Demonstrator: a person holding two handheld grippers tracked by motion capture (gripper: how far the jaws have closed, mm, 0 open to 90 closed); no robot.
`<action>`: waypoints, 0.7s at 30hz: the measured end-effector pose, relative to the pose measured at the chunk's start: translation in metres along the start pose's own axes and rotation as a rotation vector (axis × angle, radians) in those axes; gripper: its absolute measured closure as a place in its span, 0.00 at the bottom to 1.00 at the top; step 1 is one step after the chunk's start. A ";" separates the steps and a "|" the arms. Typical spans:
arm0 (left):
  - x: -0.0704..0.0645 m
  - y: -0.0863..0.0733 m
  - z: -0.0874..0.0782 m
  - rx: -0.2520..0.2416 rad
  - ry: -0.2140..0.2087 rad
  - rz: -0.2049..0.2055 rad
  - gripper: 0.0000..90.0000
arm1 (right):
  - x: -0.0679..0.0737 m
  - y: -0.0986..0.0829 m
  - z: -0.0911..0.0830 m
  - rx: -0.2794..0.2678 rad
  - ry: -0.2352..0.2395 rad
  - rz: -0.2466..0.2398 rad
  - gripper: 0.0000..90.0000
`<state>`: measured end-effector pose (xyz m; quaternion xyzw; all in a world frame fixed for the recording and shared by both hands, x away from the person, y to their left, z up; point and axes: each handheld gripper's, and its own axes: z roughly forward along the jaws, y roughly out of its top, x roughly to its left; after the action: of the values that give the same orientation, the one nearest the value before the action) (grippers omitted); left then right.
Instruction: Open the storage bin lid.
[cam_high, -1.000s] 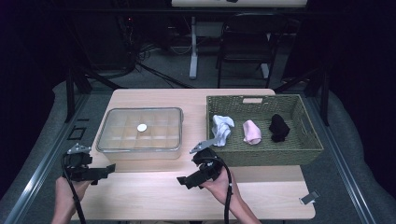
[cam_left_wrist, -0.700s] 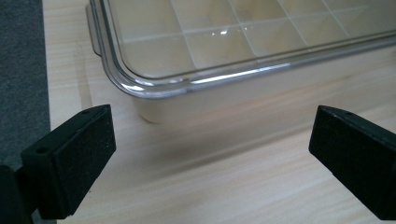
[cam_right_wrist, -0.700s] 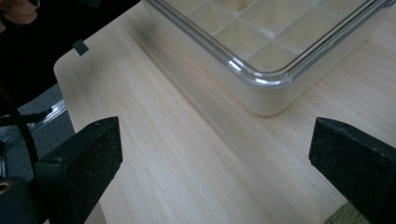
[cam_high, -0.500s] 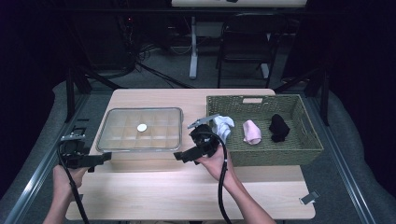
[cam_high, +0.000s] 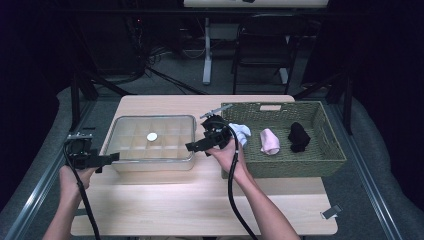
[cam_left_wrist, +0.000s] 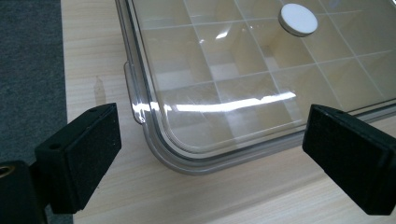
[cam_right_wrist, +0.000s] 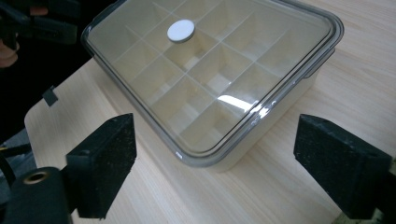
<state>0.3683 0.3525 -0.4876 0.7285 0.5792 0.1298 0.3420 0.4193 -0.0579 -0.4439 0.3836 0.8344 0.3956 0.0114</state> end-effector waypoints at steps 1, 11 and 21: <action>0.000 0.000 0.000 0.000 0.000 0.000 0.06 | 0.000 0.000 0.000 0.000 0.000 0.000 0.15; 0.013 0.011 0.009 0.009 -0.005 -0.033 0.14 | -0.022 0.029 0.020 -0.004 -0.006 0.084 0.29; 0.024 0.013 0.024 0.027 -0.016 -0.074 0.21 | -0.036 0.048 0.048 0.024 -0.045 0.172 0.46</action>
<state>0.3993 0.3652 -0.5015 0.7120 0.6048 0.1034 0.3414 0.4907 -0.0314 -0.4544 0.4628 0.8027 0.3762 -0.0085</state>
